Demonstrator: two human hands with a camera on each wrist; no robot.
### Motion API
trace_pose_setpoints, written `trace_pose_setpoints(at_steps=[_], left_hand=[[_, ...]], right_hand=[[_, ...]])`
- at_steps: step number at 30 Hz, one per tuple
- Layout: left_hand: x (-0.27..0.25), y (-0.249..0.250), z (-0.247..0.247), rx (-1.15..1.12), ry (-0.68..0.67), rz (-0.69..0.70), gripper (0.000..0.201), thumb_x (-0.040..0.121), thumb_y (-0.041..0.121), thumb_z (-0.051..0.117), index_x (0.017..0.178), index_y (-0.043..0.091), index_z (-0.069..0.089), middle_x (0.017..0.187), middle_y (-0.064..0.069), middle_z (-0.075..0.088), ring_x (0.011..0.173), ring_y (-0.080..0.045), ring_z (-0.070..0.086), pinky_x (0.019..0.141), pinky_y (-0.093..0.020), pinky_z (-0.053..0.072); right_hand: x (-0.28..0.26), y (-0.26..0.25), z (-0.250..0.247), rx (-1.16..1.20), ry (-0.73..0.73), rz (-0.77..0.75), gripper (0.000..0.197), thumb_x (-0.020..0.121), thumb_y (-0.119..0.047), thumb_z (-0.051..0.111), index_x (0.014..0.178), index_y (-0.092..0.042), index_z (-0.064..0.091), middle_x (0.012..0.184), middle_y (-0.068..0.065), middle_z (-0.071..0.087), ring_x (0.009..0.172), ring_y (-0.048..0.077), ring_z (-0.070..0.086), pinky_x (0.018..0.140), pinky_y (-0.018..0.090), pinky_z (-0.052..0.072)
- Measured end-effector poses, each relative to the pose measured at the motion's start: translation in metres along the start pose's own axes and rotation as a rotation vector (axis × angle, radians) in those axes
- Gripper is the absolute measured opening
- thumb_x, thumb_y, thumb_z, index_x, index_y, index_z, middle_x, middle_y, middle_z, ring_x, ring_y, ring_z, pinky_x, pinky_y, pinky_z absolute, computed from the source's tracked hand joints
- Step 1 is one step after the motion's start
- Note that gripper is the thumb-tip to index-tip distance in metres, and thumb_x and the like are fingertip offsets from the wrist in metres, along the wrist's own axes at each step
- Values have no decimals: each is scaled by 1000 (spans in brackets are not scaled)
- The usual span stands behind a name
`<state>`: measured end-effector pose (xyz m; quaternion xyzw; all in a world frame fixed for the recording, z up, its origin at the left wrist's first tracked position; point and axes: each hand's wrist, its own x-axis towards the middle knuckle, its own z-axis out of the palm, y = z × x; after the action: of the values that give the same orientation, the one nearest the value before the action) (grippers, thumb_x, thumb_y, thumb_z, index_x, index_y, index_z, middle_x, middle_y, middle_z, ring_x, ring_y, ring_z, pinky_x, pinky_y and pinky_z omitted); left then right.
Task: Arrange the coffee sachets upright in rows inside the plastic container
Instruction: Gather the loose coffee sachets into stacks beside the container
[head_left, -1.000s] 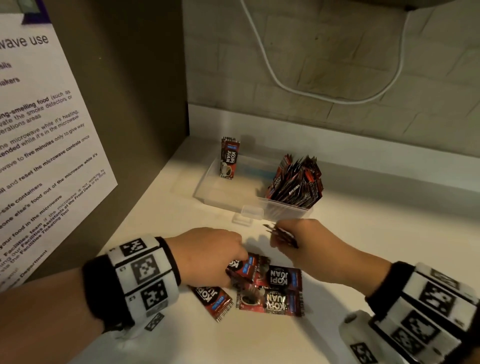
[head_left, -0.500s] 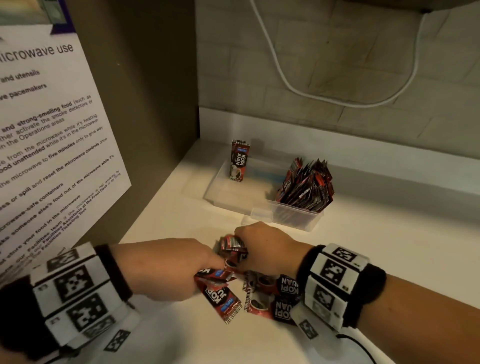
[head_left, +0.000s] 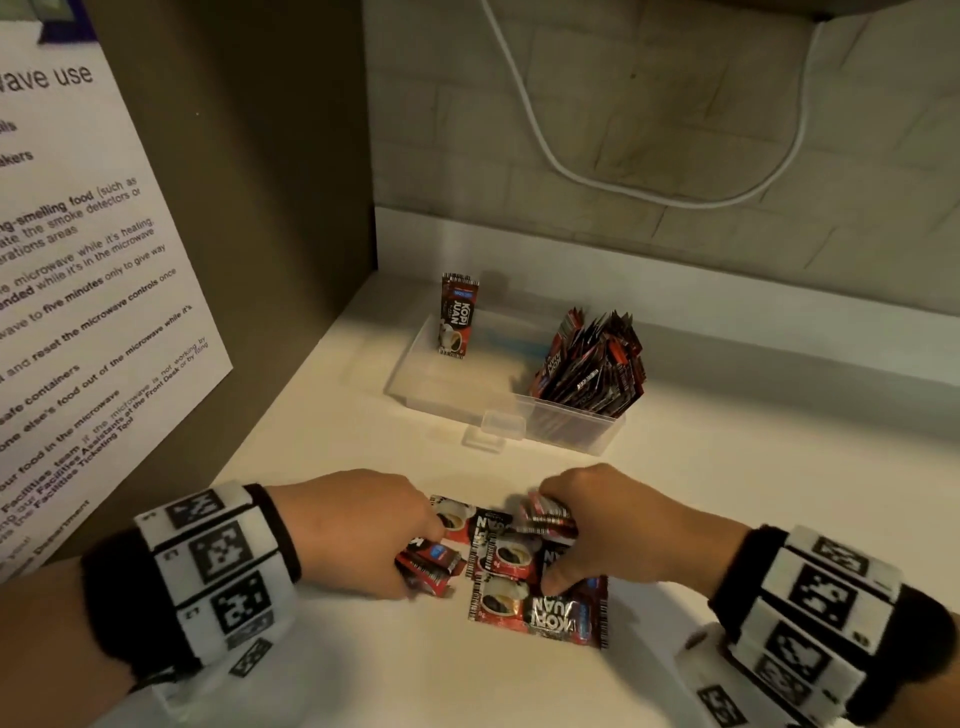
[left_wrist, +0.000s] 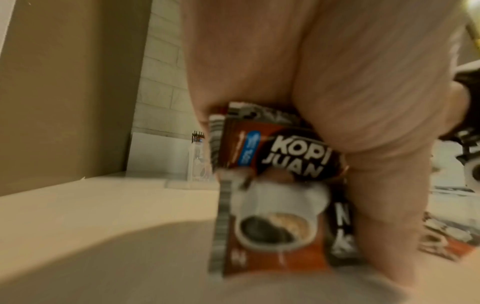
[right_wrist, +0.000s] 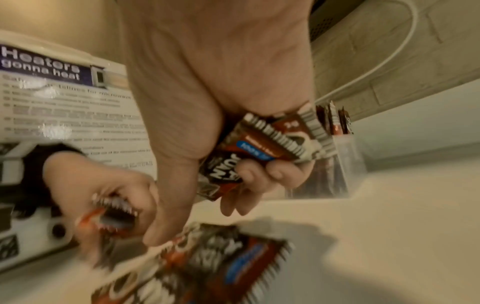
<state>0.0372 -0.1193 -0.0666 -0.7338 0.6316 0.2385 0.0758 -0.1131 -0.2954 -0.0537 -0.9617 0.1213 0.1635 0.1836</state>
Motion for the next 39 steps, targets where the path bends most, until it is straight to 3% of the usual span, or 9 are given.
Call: trace_pose_setpoints(at_steps=[5, 8, 12, 16, 20, 27, 34, 36, 39], left_hand=[[-4, 1, -23, -237, 81, 32, 16, 92, 26, 52, 86, 37, 42, 78, 9, 58, 72, -12, 57, 69, -33, 48], [5, 1, -29, -240, 172, 21, 11, 95, 26, 52, 104, 30, 48, 90, 6, 62, 79, -14, 59, 72, -33, 49], [26, 4, -24, -126, 215, -23, 24, 88, 37, 64, 105, 24, 52, 102, 4, 55, 86, -12, 51, 70, -28, 40], [45, 8, -17, -80, 167, -16, 31, 83, 37, 70, 104, 20, 55, 107, 1, 54, 91, -14, 50, 74, -27, 40], [51, 12, -20, -76, 121, -55, 23, 82, 28, 71, 87, 23, 48, 86, 4, 53, 77, -15, 49, 57, -25, 34], [29, 3, -33, -115, 49, -109, 8, 93, 22, 51, 96, 22, 44, 82, 6, 48, 70, -11, 46, 56, -25, 34], [26, 13, -33, -414, 153, 21, 18, 90, 8, 55, 101, 23, 53, 97, 2, 62, 91, -17, 59, 75, -26, 47], [33, 23, -29, -375, 182, 22, 15, 89, 9, 57, 102, 18, 56, 99, -1, 63, 92, -19, 59, 76, -28, 47], [44, 41, -22, -335, 148, 27, 24, 82, 20, 70, 98, 23, 52, 99, 0, 62, 88, -20, 59, 77, -33, 52]], right_hand=[[3, 7, 15, 8, -15, -10, 40, 70, -37, 76, 107, -27, 63, 100, -8, 69, 89, 8, 61, 82, 26, 50], [1, 9, 7, 11, 26, -13, 21, 81, -32, 68, 98, -21, 62, 92, -7, 66, 81, 10, 58, 71, 19, 46], [-8, 10, -7, 67, 79, -58, 11, 88, -26, 63, 90, -27, 52, 83, -14, 57, 71, 1, 53, 60, 9, 38], [-20, 0, -8, 133, 24, -93, 31, 81, -17, 70, 109, -26, 59, 97, -13, 66, 84, 2, 61, 69, 10, 46], [-23, -11, 9, 75, -74, -84, 42, 68, -34, 81, 104, -28, 61, 98, -8, 70, 86, 7, 64, 77, 27, 53], [-14, -8, 28, -155, -11, -80, 61, 67, -37, 78, 122, -34, 52, 99, -11, 50, 87, 11, 49, 76, 27, 45], [-22, -3, 14, 42, -77, -114, 29, 76, -28, 66, 103, -37, 59, 89, -13, 68, 76, 1, 60, 71, 22, 50], [-30, 5, -1, 12, -77, -51, 15, 79, -26, 63, 80, -40, 57, 73, -16, 63, 65, -3, 56, 60, 11, 42], [-43, 23, -24, -48, 51, 142, 23, 80, -19, 61, 71, -32, 46, 69, -10, 57, 60, 0, 51, 58, 17, 41]])
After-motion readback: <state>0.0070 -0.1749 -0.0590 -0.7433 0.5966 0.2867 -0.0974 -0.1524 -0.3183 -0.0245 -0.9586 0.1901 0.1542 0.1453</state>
